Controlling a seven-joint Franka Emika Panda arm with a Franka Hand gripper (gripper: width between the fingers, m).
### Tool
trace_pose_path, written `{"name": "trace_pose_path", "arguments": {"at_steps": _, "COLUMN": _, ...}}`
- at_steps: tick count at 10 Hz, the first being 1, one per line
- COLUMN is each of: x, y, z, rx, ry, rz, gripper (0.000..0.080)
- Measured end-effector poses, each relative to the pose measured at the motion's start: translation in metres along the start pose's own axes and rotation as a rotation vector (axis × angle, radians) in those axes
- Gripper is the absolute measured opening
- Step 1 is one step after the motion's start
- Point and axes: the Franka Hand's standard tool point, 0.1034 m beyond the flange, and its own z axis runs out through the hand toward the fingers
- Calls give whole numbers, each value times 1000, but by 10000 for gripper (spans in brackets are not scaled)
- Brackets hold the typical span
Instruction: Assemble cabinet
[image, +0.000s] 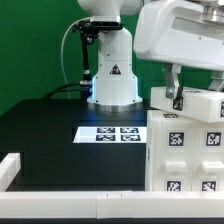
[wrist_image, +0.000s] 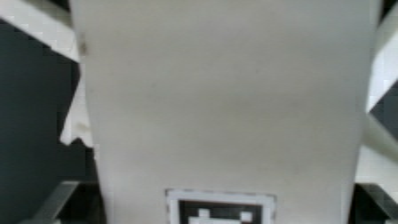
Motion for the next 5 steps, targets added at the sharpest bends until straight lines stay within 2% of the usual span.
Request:
{"name": "trace_pose_path", "arguments": {"at_steps": 3, "x": -2, "y": -3, "z": 0, "rx": 9, "ry": -16, "rz": 525, "gripper": 554}}
{"name": "trace_pose_path", "arguments": {"at_steps": 4, "x": 0, "y": -1, "z": -1, "rx": 30, "ry": -9, "rz": 600, "gripper": 554}}
{"name": "trace_pose_path", "arguments": {"at_steps": 5, "x": 3, "y": -2, "z": -2, "rx": 20, "ry": 9, "rz": 607, "gripper": 554}}
